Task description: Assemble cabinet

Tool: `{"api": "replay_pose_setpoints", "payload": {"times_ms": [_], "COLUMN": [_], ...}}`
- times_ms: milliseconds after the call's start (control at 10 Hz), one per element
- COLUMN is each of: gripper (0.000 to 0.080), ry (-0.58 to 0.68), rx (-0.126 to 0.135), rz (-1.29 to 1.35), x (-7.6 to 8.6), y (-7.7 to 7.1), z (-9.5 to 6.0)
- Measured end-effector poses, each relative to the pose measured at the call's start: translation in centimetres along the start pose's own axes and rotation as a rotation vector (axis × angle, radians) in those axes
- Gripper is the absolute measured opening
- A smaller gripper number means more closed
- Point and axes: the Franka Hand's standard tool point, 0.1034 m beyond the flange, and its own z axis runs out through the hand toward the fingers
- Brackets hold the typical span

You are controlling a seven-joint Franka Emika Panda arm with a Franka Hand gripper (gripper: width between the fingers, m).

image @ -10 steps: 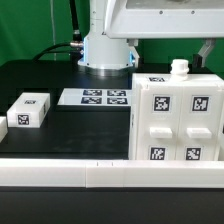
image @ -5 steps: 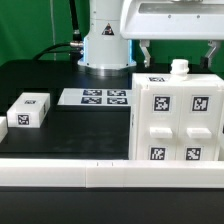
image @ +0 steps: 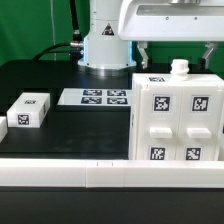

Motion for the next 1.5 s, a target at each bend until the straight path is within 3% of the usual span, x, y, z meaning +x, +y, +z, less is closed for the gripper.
{"api": "replay_pose_setpoints", "payload": {"times_ms": [100, 200, 300, 500, 800, 900, 1200, 1500], "gripper": [0.0797, 0.0797, 0.0797, 0.0797, 0.0797, 0.0797, 0.0797, 0.0797], "ry": [-0.024, -0.033, -0.067, -0.059, -0.059, -0.067, -0.08, -0.083], "rx": [0.011, 0.019, 0.055, 0.048, 0.039, 0.029, 0.013, 0.013], "rz": [0.002, -0.001, 0.027, 0.026, 0.037, 0.021, 0.01, 0.015], "x": [-1.5, -2.1, -3.4, -3.4, -4.2, -5.5, -7.1, -7.2], "y": [3.4, 5.6, 9.2, 10.4, 13.8, 16.3, 19.4, 19.7], "z": [0.7, 0.9, 1.2, 1.1, 1.1, 1.9, 3.4, 3.5]}}
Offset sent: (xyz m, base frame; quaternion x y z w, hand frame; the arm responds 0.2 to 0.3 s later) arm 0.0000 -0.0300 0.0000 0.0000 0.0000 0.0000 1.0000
